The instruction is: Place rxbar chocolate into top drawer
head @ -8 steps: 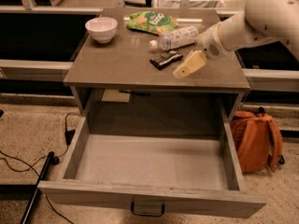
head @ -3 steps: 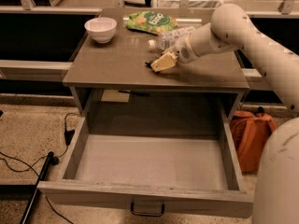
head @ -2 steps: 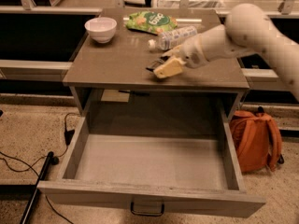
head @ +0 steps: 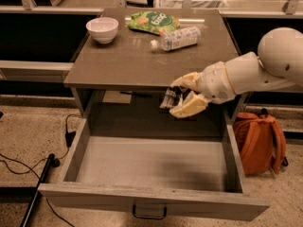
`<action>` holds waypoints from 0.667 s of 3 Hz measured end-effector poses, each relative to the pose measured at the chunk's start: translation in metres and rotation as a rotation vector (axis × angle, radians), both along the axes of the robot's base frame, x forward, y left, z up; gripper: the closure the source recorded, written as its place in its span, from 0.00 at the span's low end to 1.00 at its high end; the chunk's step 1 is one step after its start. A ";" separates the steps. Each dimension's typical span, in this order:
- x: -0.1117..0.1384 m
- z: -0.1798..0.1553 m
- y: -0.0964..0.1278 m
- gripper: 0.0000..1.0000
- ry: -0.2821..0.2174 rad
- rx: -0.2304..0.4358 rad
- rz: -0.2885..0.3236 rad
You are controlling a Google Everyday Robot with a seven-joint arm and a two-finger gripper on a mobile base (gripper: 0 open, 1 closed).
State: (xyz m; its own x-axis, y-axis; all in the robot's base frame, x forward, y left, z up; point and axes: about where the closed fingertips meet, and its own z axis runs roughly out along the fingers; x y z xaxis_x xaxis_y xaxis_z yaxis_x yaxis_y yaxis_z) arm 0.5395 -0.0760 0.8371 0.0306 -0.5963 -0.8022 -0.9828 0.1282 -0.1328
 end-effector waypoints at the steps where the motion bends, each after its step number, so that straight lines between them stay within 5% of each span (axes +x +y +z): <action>1: -0.043 -0.033 -0.001 1.00 0.015 -0.140 0.107; 2: -0.049 -0.085 0.023 0.74 0.058 -0.357 0.248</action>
Offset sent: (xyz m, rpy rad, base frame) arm -0.0520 0.0396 -0.1197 -0.5302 0.0947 0.3684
